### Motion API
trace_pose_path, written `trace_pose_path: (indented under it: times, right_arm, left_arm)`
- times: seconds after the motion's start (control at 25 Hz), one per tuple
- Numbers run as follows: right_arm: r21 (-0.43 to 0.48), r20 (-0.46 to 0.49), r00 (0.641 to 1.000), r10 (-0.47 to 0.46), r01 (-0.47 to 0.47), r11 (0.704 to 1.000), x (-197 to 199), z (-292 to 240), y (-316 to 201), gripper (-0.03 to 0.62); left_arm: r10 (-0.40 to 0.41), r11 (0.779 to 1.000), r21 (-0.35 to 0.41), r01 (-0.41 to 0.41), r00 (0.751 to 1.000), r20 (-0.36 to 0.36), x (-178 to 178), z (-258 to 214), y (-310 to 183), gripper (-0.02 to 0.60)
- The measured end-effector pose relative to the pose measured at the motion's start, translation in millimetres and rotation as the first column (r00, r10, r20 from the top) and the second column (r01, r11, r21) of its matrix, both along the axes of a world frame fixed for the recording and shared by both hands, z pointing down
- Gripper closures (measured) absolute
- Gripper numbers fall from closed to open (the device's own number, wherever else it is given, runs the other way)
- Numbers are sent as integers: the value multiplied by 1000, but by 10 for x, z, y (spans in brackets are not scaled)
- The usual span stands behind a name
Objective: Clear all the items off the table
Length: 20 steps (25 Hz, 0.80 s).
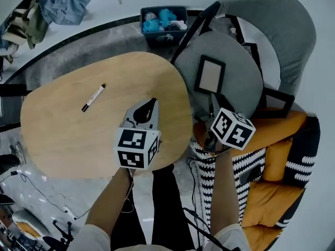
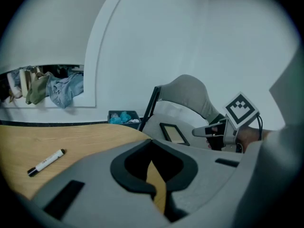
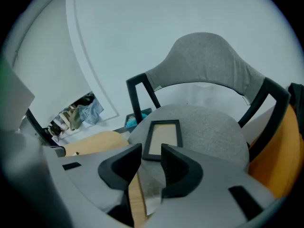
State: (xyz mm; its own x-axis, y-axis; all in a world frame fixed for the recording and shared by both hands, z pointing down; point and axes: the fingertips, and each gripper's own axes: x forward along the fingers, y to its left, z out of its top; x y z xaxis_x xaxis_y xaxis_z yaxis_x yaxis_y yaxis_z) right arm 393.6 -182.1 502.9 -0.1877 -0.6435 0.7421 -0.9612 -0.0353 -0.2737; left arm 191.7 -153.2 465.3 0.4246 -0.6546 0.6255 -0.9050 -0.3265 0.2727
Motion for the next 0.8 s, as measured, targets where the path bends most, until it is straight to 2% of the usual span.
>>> trace_pose_path:
  times: [0.16,0.32,0.44,0.56,0.8]
  right_arm:
    - [58,83,996,-31,26,998,-505,-391,279,471]
    - [43,110,991,-73,69,997,-1034,-564,654,510]
    - [49,85,991,-101,97,994,-1464,-604,986,568]
    - [70,29,992,-124,122,990,-1853,-595,1185,569]
    - [58,2,990,-138,138,989,-2198,-502,1432,569]
  left_arm:
    - [-8,1000,10,8,1000,-5,-356,-243,252,580]
    - [-59,998,5,59,998,-2,-834,-412,564,580]
    - [-137,990,4,137,990,-17,-1205,-489,799,580]
    - [-210,978,-12,210,978,-15,-1587,-399,1003,580]
    - [-232,973,-28,231,972,-32,-1992,-309,1379,580]
